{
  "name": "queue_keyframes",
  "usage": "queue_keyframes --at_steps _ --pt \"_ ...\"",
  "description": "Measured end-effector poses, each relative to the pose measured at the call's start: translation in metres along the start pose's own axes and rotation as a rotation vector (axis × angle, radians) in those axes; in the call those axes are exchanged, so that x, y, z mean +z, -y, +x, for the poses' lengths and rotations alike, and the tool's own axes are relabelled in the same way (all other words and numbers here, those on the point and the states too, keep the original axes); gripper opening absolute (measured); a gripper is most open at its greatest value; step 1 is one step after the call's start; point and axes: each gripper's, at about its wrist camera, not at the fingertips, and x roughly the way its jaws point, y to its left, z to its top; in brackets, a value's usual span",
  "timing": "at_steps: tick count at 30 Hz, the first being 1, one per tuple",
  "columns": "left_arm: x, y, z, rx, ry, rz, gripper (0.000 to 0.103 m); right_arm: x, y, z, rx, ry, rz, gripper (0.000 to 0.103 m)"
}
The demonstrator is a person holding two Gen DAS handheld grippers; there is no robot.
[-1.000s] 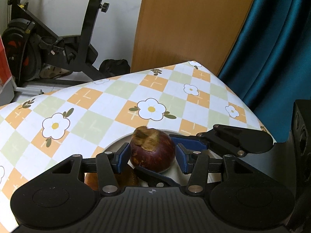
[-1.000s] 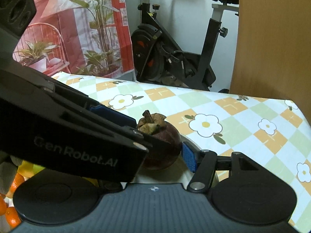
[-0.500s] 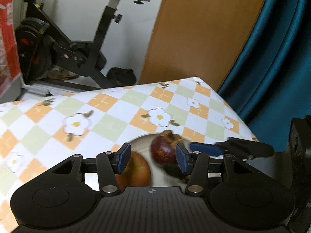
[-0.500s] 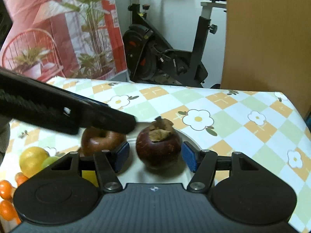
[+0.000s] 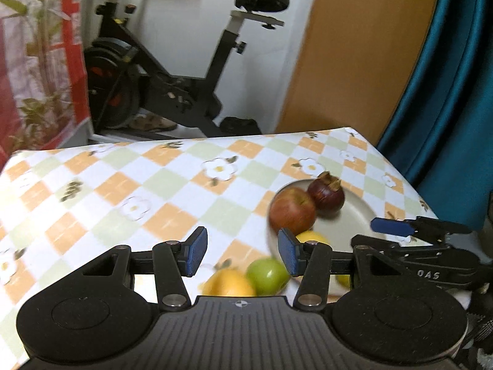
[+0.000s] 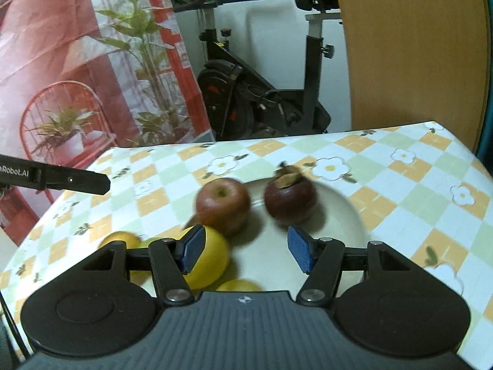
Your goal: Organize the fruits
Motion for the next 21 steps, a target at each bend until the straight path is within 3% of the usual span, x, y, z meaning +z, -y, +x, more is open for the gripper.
queue_keyframes --at_steps 7,17,21 --pt "-0.029 -0.026 -0.029 0.018 0.021 -0.126 0.052 -0.014 -0.037 -0.015 -0.001 0.025 -0.065 0.06" --pt "-0.073 -0.034 -0.048 0.065 0.034 -0.178 0.052 -0.042 -0.098 -0.01 0.112 -0.045 -0.234 0.06" --pt "-0.085 -0.029 -0.053 0.071 0.035 -0.15 0.052 -0.055 -0.116 -0.006 0.137 -0.077 -0.298 0.06"
